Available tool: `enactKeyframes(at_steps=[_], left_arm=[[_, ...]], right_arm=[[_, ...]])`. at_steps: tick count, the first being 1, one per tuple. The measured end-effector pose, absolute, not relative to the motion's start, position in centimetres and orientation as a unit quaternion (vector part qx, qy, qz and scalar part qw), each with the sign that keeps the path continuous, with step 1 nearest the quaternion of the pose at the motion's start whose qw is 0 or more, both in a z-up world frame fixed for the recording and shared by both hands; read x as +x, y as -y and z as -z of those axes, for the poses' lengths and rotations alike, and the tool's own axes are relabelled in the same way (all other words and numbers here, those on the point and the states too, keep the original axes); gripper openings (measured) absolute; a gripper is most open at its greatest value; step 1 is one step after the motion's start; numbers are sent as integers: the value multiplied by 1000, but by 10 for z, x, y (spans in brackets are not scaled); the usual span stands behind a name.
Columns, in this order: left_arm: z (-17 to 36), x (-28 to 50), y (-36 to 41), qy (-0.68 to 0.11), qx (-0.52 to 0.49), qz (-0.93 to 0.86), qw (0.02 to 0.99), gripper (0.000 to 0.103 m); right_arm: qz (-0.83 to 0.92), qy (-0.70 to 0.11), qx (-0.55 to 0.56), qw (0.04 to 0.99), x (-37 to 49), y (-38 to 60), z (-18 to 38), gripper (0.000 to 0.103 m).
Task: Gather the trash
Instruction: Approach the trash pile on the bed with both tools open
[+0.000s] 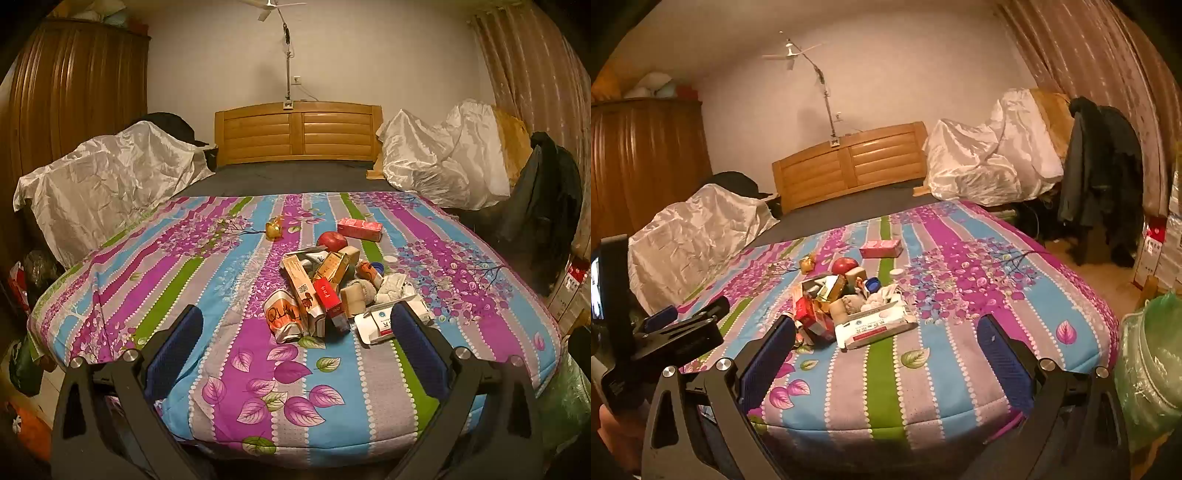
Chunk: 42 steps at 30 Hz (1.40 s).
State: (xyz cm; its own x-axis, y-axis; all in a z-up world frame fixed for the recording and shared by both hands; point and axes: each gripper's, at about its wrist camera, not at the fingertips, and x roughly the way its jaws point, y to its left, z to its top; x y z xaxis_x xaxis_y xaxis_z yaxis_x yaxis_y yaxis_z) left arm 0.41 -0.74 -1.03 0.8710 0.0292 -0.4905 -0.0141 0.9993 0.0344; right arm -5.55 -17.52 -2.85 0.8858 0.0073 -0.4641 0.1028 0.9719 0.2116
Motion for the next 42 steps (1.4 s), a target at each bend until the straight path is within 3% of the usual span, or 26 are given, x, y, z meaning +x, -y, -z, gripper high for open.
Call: enactKeyframes(at_steps=[11,42], left_arm=[[11,7,5,-265,17,-24,964,98],[10,11,-2,-276,17,-35,960,98]], right_arm=[[39,-285,116,951,-40,178,44,98],[47,-317,110,941,-30,177,58,98]])
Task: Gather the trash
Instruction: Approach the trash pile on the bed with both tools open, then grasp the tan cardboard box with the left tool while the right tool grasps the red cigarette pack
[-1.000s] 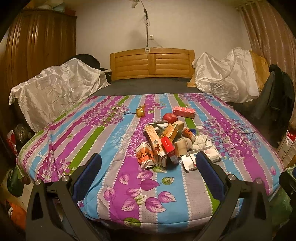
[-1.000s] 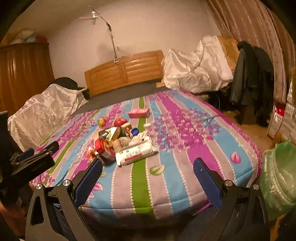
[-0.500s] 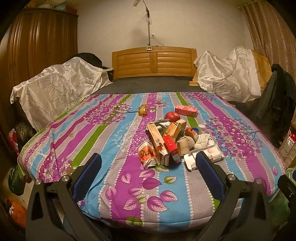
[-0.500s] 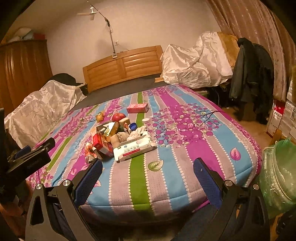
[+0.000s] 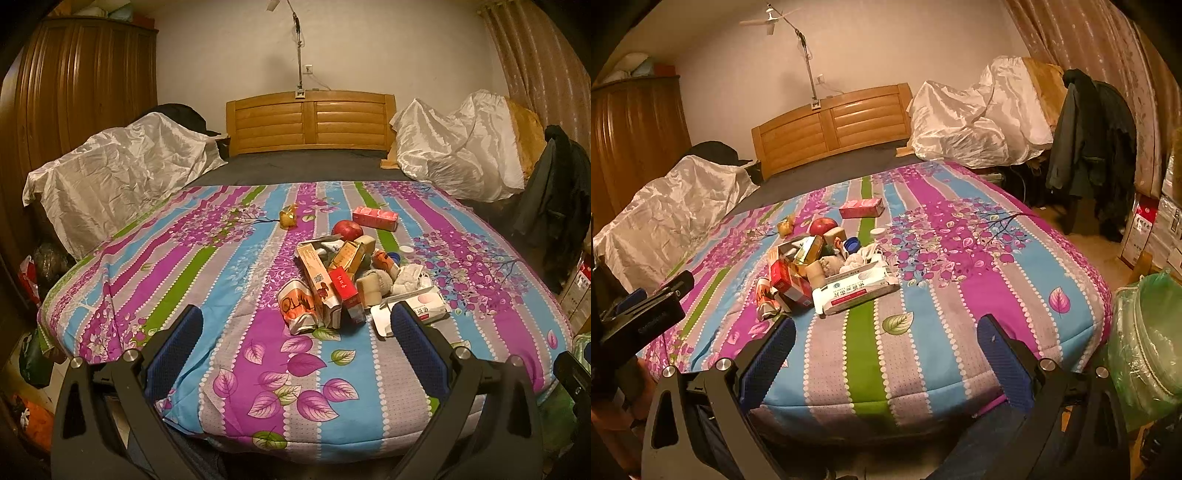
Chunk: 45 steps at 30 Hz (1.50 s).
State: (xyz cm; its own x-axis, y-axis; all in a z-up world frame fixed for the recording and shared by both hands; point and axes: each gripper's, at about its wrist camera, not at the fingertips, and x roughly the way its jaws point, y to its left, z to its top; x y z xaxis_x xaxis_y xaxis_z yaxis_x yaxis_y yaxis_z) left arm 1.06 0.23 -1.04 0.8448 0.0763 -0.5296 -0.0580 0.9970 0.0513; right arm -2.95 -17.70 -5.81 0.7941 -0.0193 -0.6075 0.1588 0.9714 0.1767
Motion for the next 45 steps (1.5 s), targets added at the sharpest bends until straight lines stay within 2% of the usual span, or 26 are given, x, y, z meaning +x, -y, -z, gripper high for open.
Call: enactKeyframes(at_steps=[18,26,36,39,45], left_arm=[[26,35,-10,-322,21,-65,944,98],[50,46,-31,-350,48,-77,932,98],[62,82,-47,-386,5,-34,922,98],[53,114,-54,-387,-26,-24,921,94],[51,202,-50,-418,-92,8,904,75]], right_arm=[[47,-340,95,935,-7,185,71,98],[18,-373,30,927,16,174,101,98],[-47,-385,-74,919,63,148,136,98],[-48,-386,-69,919,75,153,138,98],[-43,-399,-43,915,96,162,148,98]])
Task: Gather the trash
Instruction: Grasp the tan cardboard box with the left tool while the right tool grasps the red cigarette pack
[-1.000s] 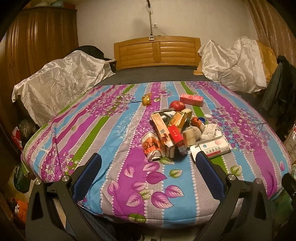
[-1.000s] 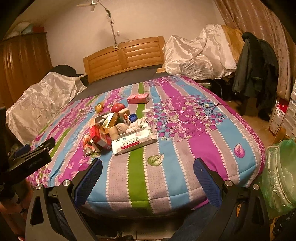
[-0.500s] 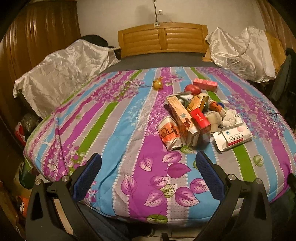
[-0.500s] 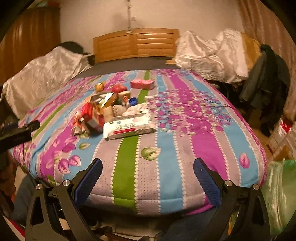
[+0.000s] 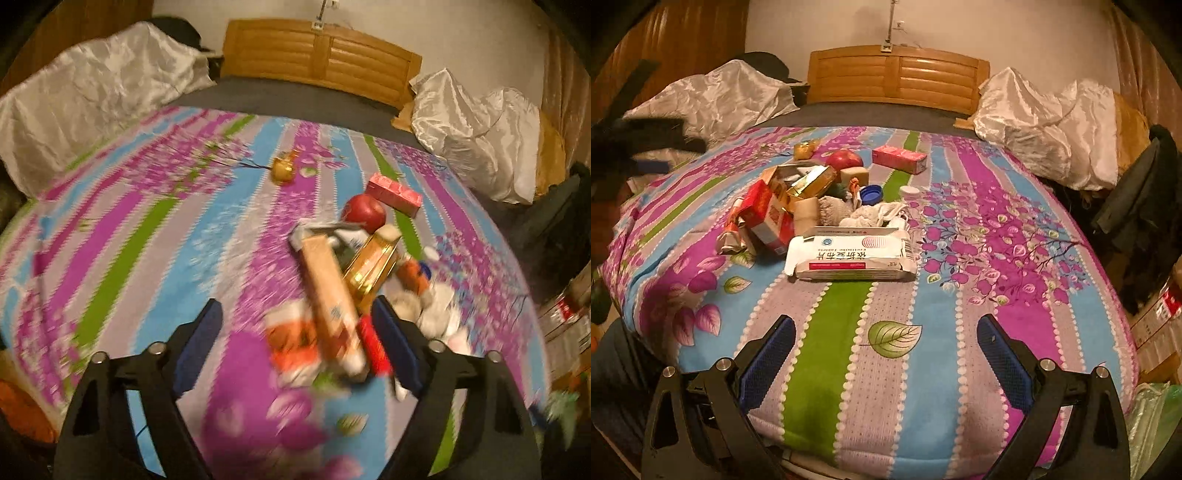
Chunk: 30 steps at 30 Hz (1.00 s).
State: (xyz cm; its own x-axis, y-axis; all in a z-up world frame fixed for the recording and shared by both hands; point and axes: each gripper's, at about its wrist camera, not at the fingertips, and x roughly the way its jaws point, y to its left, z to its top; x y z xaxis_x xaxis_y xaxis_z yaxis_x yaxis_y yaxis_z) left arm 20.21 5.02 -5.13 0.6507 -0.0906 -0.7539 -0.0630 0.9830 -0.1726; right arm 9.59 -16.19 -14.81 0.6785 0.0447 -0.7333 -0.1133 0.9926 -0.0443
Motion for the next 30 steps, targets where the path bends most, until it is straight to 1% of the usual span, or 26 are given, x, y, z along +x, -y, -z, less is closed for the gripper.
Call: enactKeyframes(at_steps=[2,3,7,9,10,11,16,23,27,30], left_arm=[[63,231,-41,-441,-101,27,891,69],[73,249,-37,-461,-107,34,880,68],[114,287,-29,-519,-116,40,846,68],[135,298,-29,-546,-126,45,827,51],[144,302,-30,-557,-142,58,816,31],[148,302,-33,-562,-161,65,809,27],[138,288,-49,-535,-190,62,821,26],[90,232,-81,-481,-198,47,853,26],[75,197,-108,-461,-200,26,864,26],[78,174,-129,-464,-204,4,862,26]], right_arm=[[-44,-404,-40,913,100,162,153,98],[-45,-407,-40,912,102,161,155,98],[-49,-417,-35,907,105,161,162,98],[-52,-421,-34,905,106,160,165,98],[-54,-421,-34,905,109,160,166,98],[-56,-418,-34,906,109,159,165,98],[-102,-373,-47,921,117,140,149,98],[-185,-328,-103,921,126,85,139,98],[-210,-303,-170,914,130,47,144,98],[-223,-284,-257,897,137,13,158,98]])
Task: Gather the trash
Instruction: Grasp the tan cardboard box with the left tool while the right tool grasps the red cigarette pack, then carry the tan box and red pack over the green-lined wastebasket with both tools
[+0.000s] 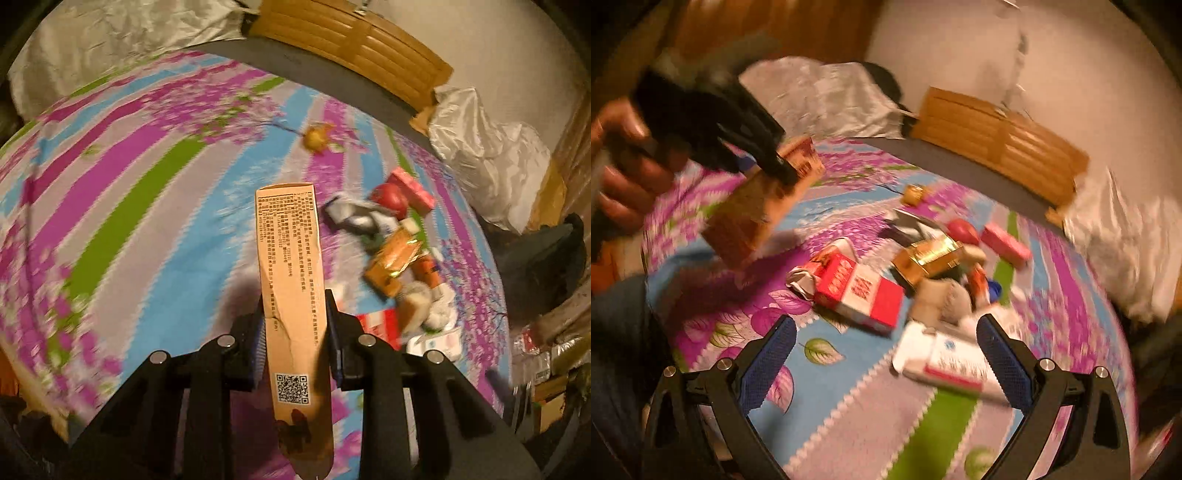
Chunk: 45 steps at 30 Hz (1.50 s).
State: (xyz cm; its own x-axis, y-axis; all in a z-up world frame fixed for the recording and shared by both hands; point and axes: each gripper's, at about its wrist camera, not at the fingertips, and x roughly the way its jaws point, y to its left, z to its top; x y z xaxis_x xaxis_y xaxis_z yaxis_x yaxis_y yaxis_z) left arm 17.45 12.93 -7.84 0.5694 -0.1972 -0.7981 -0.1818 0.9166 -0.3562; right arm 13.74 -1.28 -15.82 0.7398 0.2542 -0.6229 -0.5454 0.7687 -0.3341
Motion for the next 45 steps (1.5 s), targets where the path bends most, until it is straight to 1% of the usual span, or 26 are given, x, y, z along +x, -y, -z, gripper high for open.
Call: enactKeyframes(at_steps=[3,4,7,14,15,17,19,20,21,22,27,31,37,40,45], left_arm=[[87,160,-144,-478,-218,2,851,26],[89,157,-146,-480,-218,2,850,26],[93,151,-146,-481,-210,0,851,26],[109,152,-150,-492,-227,2,841,26],[110,150,-152,-492,-229,2,840,26],[111,149,-152,-490,-230,1,841,26],[109,147,-152,-486,-223,0,845,26],[108,146,-151,-484,-219,-1,848,26],[107,145,-152,-482,-215,-2,849,26],[106,144,-151,-481,-209,-2,852,26],[102,141,-147,-477,-201,0,856,26],[95,135,-141,-469,-190,-1,863,26],[81,130,-133,-455,-166,3,875,26],[72,129,-125,-447,-151,7,882,26],[61,131,-98,-443,-108,17,890,26]], right_arm=[[-230,-281,-351,863,150,-15,182,97],[-226,-282,-391,846,156,-24,194,95],[-219,-277,-486,799,169,-43,223,93],[-236,-261,-521,778,193,-68,238,93],[-238,-263,-517,779,196,-70,238,90],[-238,-282,-498,785,204,-72,242,76],[-235,-287,-494,787,204,-75,247,51],[-234,-286,-496,786,201,-77,251,45],[-232,-282,-500,786,197,-79,252,37],[-230,-276,-504,786,195,-81,254,33],[-223,-262,-495,798,187,-81,246,29],[-217,-229,-481,818,158,-76,220,28],[-221,-212,-397,865,113,-57,157,28],[-209,-222,-345,888,95,-36,128,28],[-165,-247,-273,915,75,11,95,28]])
